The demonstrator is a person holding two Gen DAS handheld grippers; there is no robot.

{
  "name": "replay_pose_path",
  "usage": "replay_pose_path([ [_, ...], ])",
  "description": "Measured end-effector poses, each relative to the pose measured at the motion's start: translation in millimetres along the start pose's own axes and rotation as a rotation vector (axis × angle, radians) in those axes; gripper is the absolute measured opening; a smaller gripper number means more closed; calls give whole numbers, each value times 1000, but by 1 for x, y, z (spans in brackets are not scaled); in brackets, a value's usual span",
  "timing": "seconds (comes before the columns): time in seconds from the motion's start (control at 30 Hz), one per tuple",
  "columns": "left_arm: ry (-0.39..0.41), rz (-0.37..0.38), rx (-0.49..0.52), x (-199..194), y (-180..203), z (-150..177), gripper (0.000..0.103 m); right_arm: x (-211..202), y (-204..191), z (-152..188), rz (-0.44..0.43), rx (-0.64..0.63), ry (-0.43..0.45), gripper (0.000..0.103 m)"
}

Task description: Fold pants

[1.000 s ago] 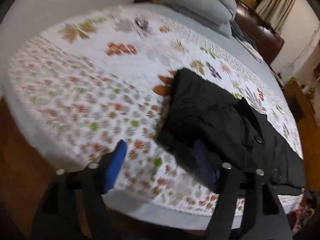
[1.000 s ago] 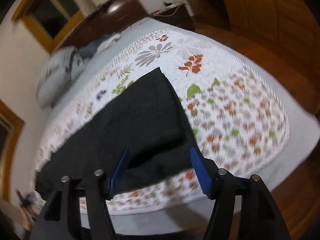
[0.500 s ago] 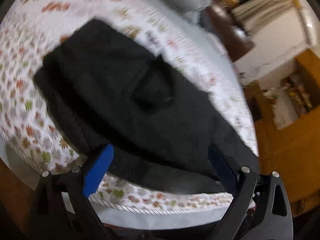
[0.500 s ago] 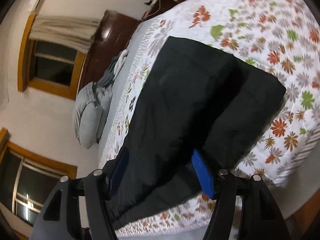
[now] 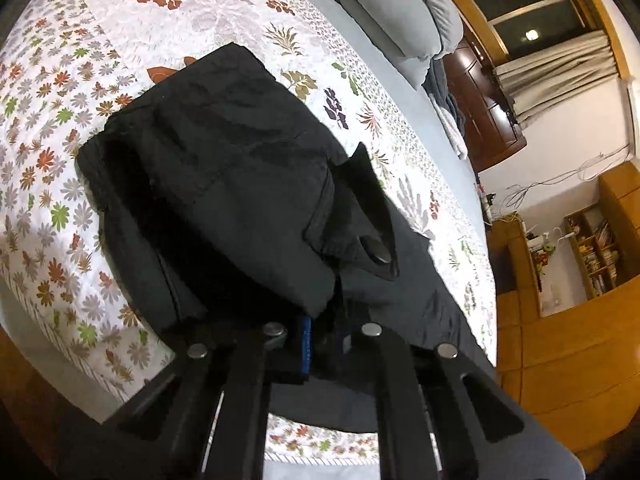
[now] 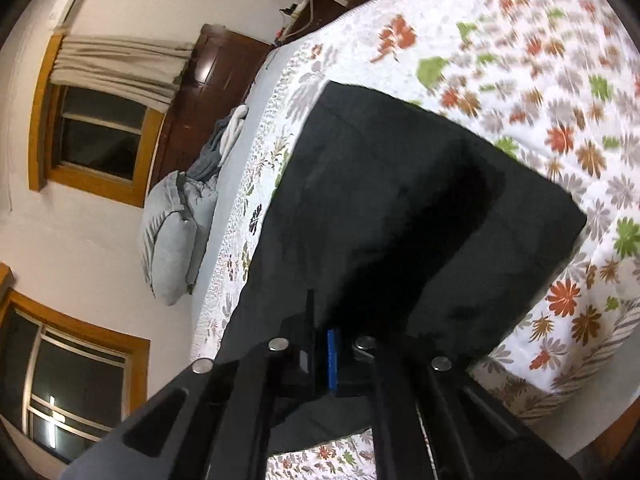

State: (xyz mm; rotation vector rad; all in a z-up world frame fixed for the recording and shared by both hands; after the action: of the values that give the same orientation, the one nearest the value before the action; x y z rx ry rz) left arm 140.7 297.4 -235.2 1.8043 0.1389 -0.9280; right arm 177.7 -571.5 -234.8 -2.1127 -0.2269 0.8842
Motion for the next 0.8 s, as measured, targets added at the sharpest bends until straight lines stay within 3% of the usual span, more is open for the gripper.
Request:
replay_pose_path([
  [0.17, -15, 8, -15, -19, -2, -2, 4, -14, -13, 4, 20, -51, -3, 3],
  [0.37, -54, -25, -36, -9, -18, 5, 4, -22, 0, 16, 45, -53, -28, 3],
  [0.67, -83, -43, -32, 19, -30, -2, 7, -1, 14, 13, 75, -60, -63, 3],
  [0.73, -94, -30, -46, 17, -35, -3, 12, -2, 17, 13, 62, -49, -68, 6],
  [0.8, -89, -30, -38, 6, -34, -2, 20, -14, 22, 11, 54, -27, -46, 21],
])
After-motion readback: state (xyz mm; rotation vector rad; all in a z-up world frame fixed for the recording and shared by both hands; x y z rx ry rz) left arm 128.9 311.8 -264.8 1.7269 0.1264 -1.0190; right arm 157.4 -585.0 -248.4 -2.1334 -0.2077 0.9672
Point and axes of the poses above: each gripper's, at about its wrist camera, not at the fingertips, and x roughly the way its jaws point, y to its right, z to its underside, the point moved 2 cm from there along x, roughly the way its jaws point, and after that the axes turned 13 degrees about -x, right-handed, at the moved point
